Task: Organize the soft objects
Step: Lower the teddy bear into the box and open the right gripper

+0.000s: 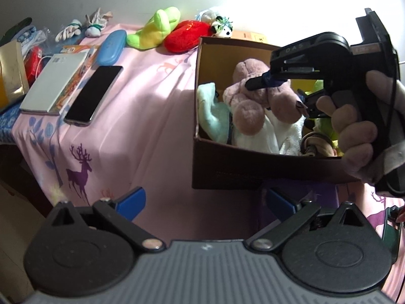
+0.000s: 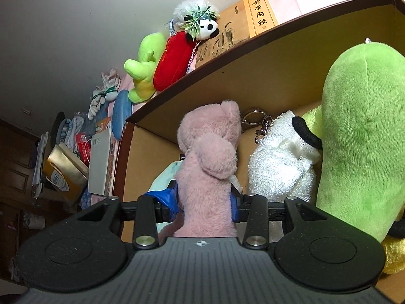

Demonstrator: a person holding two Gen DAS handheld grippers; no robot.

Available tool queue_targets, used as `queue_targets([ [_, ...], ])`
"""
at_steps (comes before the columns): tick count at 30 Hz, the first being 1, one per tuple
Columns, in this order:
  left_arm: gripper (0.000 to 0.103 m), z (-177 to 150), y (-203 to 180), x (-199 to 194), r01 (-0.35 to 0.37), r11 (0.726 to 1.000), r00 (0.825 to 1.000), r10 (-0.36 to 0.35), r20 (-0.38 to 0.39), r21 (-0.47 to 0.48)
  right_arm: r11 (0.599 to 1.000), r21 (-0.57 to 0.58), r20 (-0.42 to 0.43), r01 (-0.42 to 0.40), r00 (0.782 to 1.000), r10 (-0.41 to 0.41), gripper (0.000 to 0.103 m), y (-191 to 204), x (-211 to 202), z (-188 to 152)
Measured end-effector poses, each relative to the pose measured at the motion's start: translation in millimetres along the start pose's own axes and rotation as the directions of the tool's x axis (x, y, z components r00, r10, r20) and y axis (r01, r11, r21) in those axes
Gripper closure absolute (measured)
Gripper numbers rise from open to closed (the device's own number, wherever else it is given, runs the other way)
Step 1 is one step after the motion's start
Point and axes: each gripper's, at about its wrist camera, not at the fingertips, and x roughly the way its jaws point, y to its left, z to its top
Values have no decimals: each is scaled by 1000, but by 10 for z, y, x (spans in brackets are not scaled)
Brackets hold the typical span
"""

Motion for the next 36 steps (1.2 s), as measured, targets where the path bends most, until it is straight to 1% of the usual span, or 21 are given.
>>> queue_targets([
  [4, 2, 18, -7, 47, -6, 1000, 1000, 6, -18, 1, 997, -68, 15, 43, 999, -42, 79, 82, -46, -22],
  [8, 2, 29, -23, 58, -11, 1000, 1000, 11, -20, 8, 991, -118, 20, 65, 998, -63, 79, 131, -97, -71],
  [13, 2, 48, -31, 68, -18, 1000, 999, 19, -26, 11, 989, -143, 17, 42, 999, -40, 79, 177, -206, -154],
  [19, 2, 55, -66, 31, -19, 1000, 1000, 20, -19, 24, 987, -159, 38, 33, 999, -27, 79, 230, -364, -285],
  [24, 2, 45, -88, -10, -20, 999, 1000, 20, -18, 30, 984, -169, 77, 48, 996, -36, 79, 259, -511, -393],
  [29, 2, 33, -124, -80, -22, 999, 1000, 22, -1, 45, 982, -172, 148, 73, 988, -48, 79, 257, -736, -506],
  [33, 2, 23, -180, -151, -20, 997, 1000, 19, 18, 71, 980, -171, 208, 103, 976, -67, 79, 256, -940, -623],
  [36, 2, 21, -237, -186, -18, 996, 1000, 16, 25, 92, 971, -188, 258, 151, 961, -99, 79, 270, -1090, -732],
])
